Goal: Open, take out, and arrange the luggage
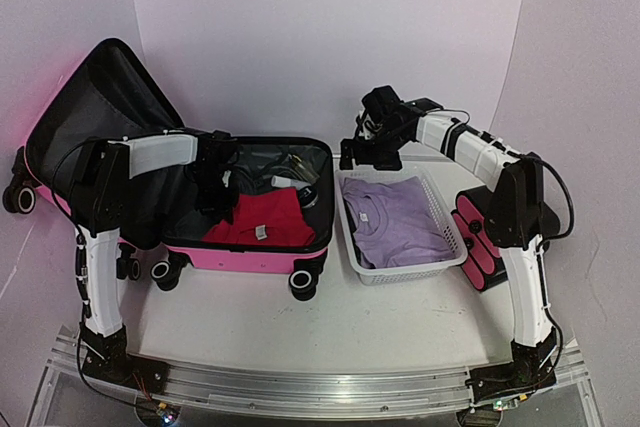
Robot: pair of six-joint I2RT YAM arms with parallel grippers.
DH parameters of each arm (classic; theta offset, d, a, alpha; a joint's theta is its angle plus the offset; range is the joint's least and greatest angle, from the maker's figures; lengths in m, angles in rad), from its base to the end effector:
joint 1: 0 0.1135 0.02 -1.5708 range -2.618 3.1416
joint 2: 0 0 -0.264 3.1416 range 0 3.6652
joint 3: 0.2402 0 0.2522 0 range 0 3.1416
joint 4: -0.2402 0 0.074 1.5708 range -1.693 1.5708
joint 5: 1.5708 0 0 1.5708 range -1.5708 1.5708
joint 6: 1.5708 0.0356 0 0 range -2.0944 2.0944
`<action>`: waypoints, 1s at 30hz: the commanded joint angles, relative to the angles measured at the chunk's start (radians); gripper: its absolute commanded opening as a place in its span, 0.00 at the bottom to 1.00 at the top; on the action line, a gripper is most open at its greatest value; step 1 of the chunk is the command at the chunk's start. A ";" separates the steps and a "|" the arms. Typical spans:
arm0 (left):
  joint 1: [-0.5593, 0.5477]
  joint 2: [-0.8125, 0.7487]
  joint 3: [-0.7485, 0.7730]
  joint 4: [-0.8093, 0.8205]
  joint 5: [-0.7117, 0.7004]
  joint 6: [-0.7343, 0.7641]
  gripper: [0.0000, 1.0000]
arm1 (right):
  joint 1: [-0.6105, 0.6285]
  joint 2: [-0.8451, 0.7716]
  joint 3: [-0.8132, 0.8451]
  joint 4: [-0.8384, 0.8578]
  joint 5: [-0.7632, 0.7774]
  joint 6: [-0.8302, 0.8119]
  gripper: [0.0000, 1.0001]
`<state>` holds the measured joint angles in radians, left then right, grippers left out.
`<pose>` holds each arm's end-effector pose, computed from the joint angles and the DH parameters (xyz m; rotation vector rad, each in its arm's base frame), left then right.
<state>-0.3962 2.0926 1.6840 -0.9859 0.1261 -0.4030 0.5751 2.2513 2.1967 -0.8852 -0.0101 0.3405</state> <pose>0.3852 -0.1660 0.1925 0.0066 3.0156 -0.2791 0.4182 0.2715 0.2767 -0.3030 2.5357 0.3800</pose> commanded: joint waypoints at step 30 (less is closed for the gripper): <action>-0.082 -0.198 0.274 -0.241 -0.375 0.118 0.00 | -0.070 -0.230 -0.144 0.046 0.026 -0.024 0.98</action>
<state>-0.4644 1.9633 1.8236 -1.1526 -0.1520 -0.3355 0.5117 2.1109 2.0571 -0.8761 0.0128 0.3389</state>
